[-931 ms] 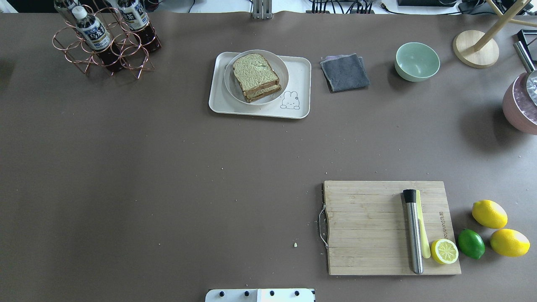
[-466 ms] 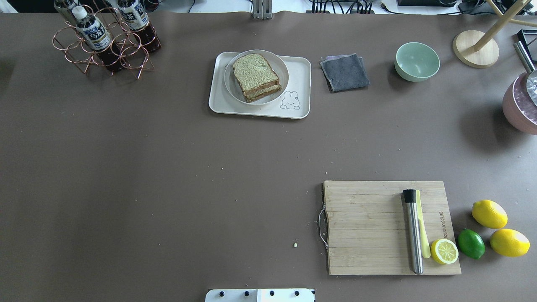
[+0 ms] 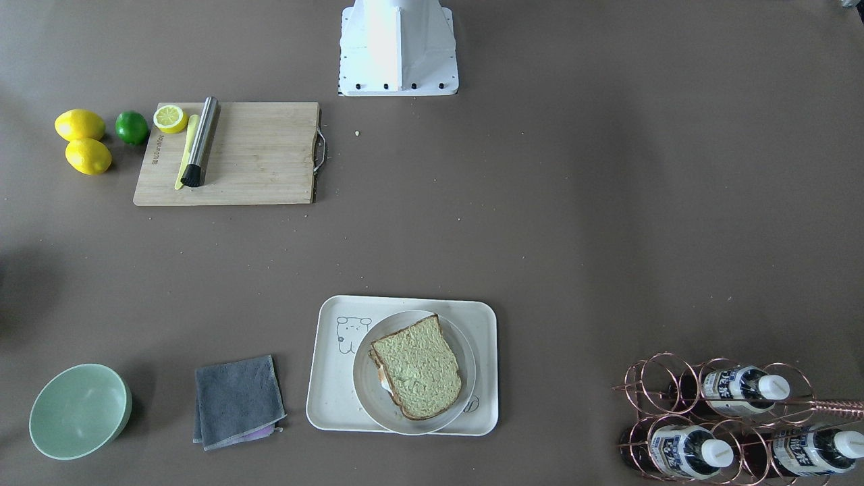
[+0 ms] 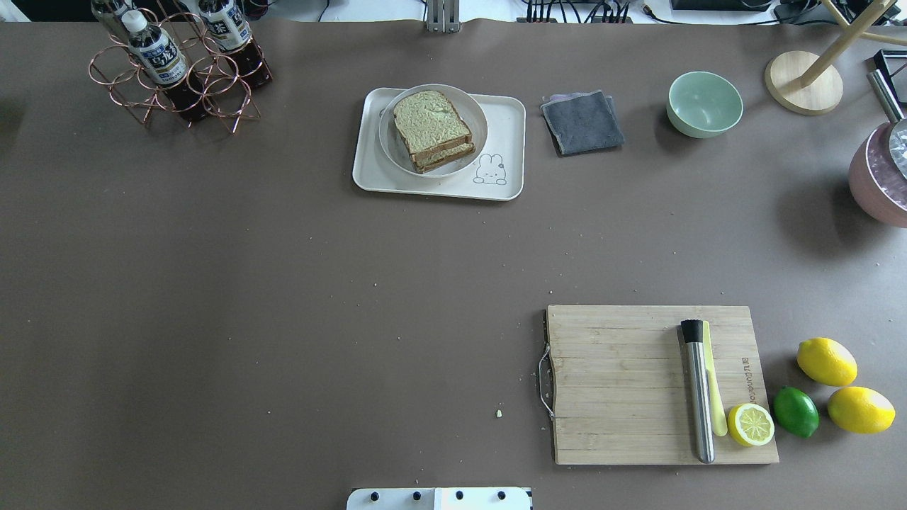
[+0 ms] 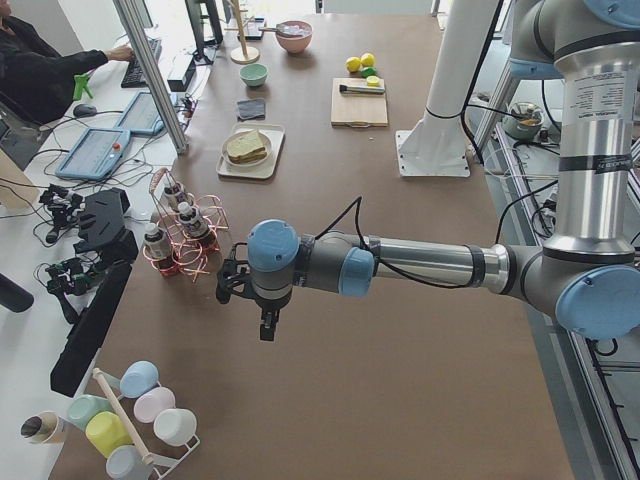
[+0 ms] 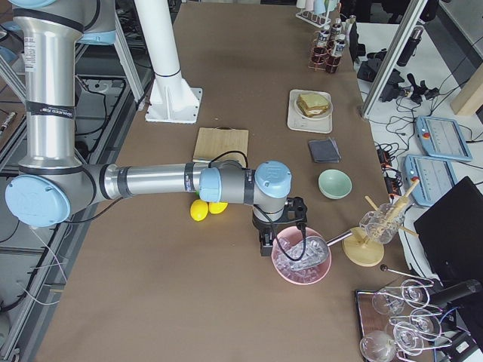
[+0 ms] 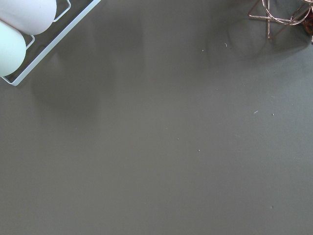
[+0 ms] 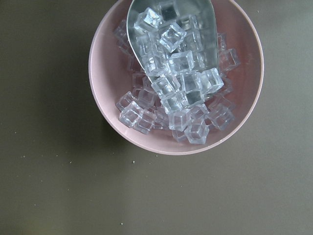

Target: Make sandwich and place on tray

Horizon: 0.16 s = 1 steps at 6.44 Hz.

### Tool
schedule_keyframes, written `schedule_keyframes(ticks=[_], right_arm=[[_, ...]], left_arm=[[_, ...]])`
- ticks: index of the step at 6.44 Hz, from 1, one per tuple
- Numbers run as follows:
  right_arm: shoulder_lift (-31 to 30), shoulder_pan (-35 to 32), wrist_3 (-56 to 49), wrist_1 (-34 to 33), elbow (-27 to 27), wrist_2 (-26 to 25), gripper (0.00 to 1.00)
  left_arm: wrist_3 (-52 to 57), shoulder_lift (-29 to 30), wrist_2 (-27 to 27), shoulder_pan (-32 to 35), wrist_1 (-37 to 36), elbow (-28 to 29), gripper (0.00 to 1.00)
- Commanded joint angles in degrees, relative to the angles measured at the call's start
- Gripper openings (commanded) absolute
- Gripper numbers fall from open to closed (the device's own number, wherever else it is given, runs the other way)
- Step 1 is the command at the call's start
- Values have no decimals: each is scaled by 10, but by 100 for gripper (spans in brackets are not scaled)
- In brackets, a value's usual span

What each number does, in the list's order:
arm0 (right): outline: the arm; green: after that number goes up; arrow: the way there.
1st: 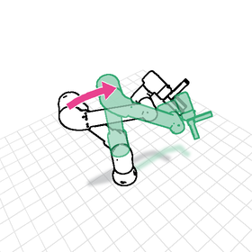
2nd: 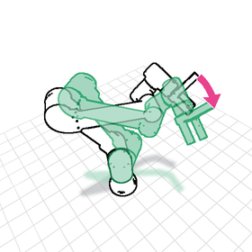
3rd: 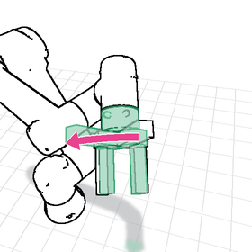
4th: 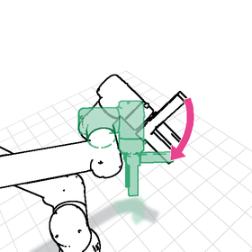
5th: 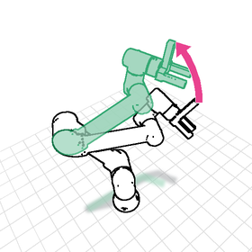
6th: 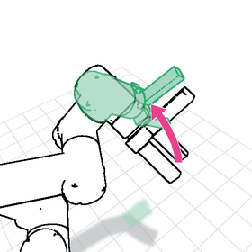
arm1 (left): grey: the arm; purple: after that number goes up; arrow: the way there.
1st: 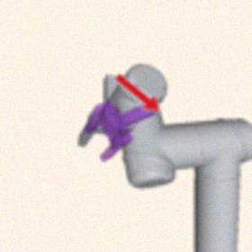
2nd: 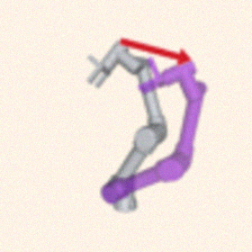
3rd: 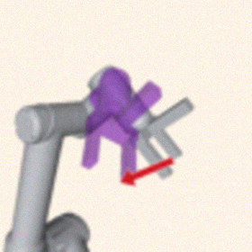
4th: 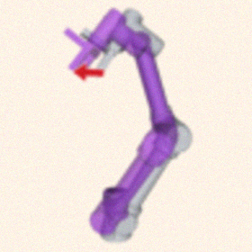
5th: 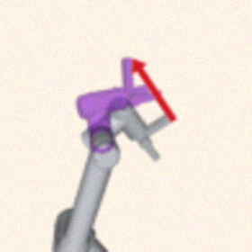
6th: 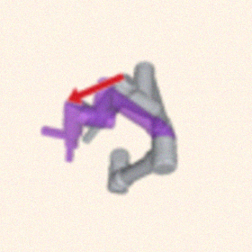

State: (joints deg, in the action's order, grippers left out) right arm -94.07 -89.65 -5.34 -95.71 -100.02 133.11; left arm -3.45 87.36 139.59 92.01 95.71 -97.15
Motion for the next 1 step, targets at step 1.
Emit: schedule_keyframes(ticks=[1], right_arm=[[-1, 0, 0, 0, 0, 0, 100]], left_arm=[[-1, 0, 1, -1, 0, -1, 97]])
